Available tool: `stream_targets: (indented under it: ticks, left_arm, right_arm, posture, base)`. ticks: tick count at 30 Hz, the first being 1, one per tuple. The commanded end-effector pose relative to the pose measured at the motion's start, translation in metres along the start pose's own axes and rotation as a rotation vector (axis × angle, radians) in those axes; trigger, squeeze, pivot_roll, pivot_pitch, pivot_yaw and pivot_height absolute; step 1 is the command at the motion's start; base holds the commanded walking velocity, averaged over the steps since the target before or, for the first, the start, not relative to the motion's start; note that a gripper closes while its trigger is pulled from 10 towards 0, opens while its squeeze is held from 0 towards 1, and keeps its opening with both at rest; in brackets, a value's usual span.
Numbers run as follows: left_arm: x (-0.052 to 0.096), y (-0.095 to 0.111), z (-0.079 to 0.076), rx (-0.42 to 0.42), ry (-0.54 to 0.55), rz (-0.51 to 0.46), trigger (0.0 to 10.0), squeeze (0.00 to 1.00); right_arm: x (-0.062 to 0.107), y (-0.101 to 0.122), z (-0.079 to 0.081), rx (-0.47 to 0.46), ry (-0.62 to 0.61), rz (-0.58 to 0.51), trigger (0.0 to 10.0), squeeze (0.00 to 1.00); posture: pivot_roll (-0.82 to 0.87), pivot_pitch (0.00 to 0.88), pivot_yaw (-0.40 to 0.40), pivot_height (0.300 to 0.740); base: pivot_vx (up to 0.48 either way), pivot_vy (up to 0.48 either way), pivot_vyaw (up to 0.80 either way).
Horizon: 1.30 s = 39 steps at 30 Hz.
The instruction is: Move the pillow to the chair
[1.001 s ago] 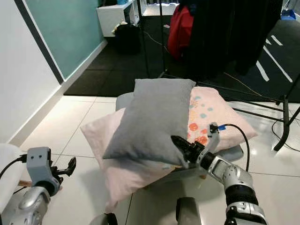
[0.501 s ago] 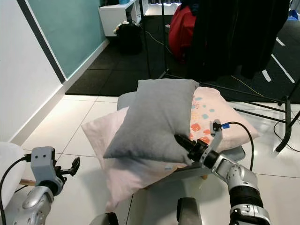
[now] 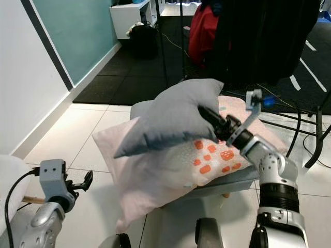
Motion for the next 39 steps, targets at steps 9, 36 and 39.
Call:
stream_targets:
  ticks: [9, 36, 39]
  left_arm:
    - [-0.004, 0.020, 0.006, 0.010, 0.049, -0.045, 10.0, 0.00]
    - [-0.009, 0.023, 0.001, 0.045, 0.060, -0.033, 10.0, 0.00]
    - [-0.010, 0.017, 0.004, 0.029, 0.062, -0.013, 10.0, 0.00]
  right_arm:
    - [-0.020, -0.007, 0.058, 0.022, 0.231, 0.016, 0.0, 0.00]
    - [-0.036, -0.061, 0.083, -0.057, 0.265, 0.129, 0.0, 0.00]
    - [-0.039, -0.074, 0.085, -0.029, 0.262, 0.162, 1.0, 0.00]
  posture:
    - [-0.20, 0.069, 0.022, 0.583]
    - [-0.21, 0.051, 0.017, 0.669]
    - [-0.20, 0.034, 0.050, 0.683]
  base:
    - [0.000, 0.000, 0.00]
    - [0.000, 0.000, 0.00]
    - [0.000, 0.000, 0.00]
Point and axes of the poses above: a point about 5 cm out from each wrist's last joint towards the gripper, its own x axis pointing back from the gripper into the wrist, its own y axis along the axis of the wrist's last joint, z = x × y, the point moved 5 cm from there along -x, pointing out of the wrist towards the gripper, and after that the axes turned 9 degrees about -x, right-handed, at the moved point
